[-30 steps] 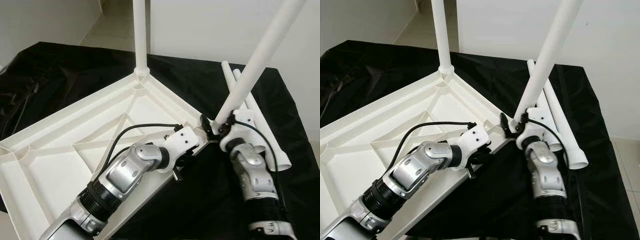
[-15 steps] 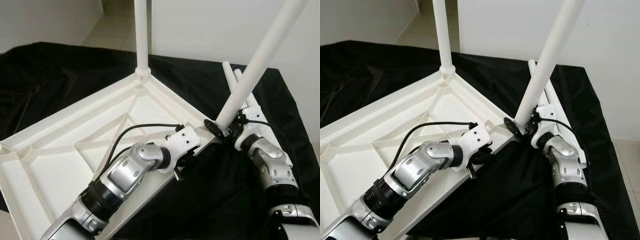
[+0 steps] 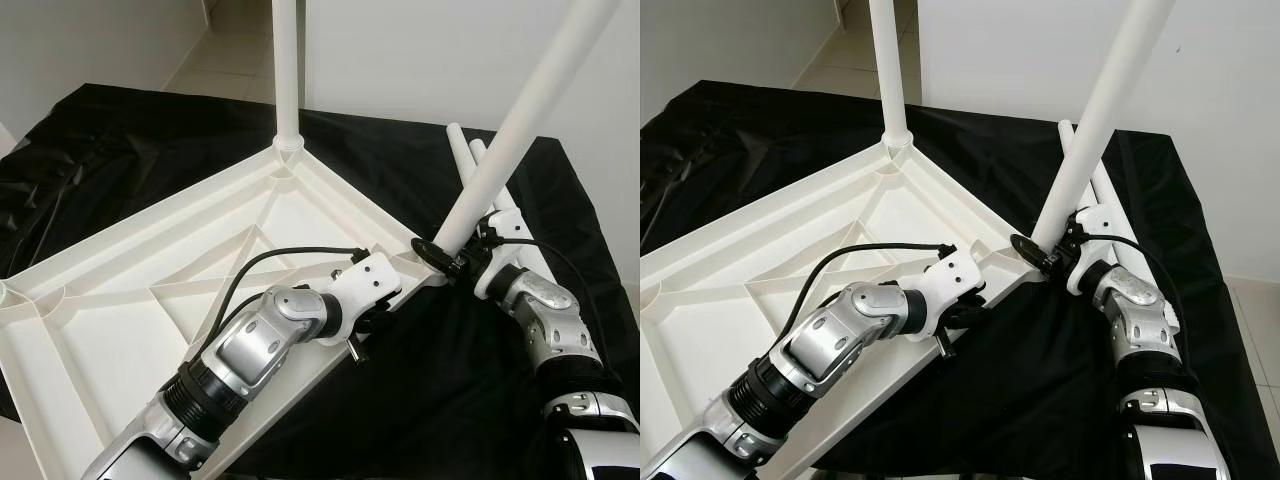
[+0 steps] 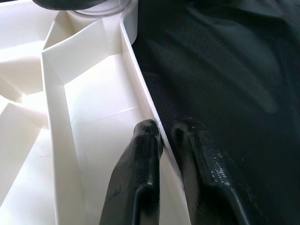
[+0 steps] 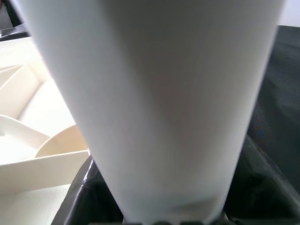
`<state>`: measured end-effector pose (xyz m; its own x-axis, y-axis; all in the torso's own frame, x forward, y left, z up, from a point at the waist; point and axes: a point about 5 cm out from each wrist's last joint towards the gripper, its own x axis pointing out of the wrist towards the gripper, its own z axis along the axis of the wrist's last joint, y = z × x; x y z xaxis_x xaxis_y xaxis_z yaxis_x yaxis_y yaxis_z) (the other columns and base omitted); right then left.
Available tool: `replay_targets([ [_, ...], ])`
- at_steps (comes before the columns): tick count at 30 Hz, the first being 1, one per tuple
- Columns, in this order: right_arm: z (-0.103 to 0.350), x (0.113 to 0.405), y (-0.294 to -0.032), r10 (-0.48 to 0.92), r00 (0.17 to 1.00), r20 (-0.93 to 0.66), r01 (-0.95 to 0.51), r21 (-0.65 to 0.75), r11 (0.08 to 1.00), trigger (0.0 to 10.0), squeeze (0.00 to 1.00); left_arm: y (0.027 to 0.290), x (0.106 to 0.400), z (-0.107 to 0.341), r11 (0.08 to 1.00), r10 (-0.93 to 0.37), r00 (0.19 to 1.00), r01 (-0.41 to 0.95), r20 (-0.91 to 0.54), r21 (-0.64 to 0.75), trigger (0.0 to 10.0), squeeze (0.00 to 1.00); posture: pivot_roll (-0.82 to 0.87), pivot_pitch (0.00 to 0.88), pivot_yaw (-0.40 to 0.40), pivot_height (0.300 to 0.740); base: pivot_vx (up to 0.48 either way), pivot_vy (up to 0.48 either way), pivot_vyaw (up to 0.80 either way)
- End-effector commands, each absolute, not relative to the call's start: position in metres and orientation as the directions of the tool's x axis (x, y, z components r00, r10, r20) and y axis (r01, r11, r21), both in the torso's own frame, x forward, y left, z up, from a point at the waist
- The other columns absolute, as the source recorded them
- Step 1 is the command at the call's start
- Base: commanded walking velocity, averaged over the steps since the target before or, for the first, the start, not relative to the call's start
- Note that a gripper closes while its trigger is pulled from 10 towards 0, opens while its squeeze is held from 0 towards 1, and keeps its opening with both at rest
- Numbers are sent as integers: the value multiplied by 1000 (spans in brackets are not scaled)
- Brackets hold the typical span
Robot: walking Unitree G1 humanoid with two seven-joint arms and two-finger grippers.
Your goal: Building children table
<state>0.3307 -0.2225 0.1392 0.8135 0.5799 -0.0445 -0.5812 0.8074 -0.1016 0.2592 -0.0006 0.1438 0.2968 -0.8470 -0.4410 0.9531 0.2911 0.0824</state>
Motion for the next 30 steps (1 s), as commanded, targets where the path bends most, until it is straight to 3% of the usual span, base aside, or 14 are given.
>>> replay_targets([
  [1, 134, 328, -216, 568, 822, -39, -569, -37, 821, 10000, 0, 0, 252, 128, 253, -831, 229, 967, -507, 23, 10000, 0, -44, 85, 4, 740, 0, 0, 0],
  [22, 154, 316, -165, 354, 928, 115, -361, 55, 931, 10000, 0, -1, 246, 126, 240, -833, 212, 971, -511, 11, 10000, 0, -50, 107, 3, 740, 0, 0, 0],
  [24, 155, 315, -158, 206, 972, 111, -218, 107, 970, 10000, 0, 0, 245, 126, 240, -833, 210, 971, -512, 8, 10000, 0, -49, 109, 2, 740, 0, 0, 0],
  [25, 155, 315, -158, 206, 972, 111, -218, 107, 970, 10000, 0, 0, 245, 126, 240, -833, 210, 971, -512, 8, 10000, 0, -49, 109, 2, 740, 0, 0, 0],
  [26, 152, 315, -156, 69, 995, 75, -80, 148, 986, 10000, 0, 0, 245, 126, 239, -833, 208, 971, -513, 5, 10000, 0, -49, 109, 3, 740, 0, 0, 0],
  [30, 147, 311, -154, -42, 998, 46, 36, 139, 990, 10000, 0, -1, 244, 125, 237, -833, 205, 972, -513, 4, 10000, 0, -52, 109, 4, 740, 0, 0, 0],
])
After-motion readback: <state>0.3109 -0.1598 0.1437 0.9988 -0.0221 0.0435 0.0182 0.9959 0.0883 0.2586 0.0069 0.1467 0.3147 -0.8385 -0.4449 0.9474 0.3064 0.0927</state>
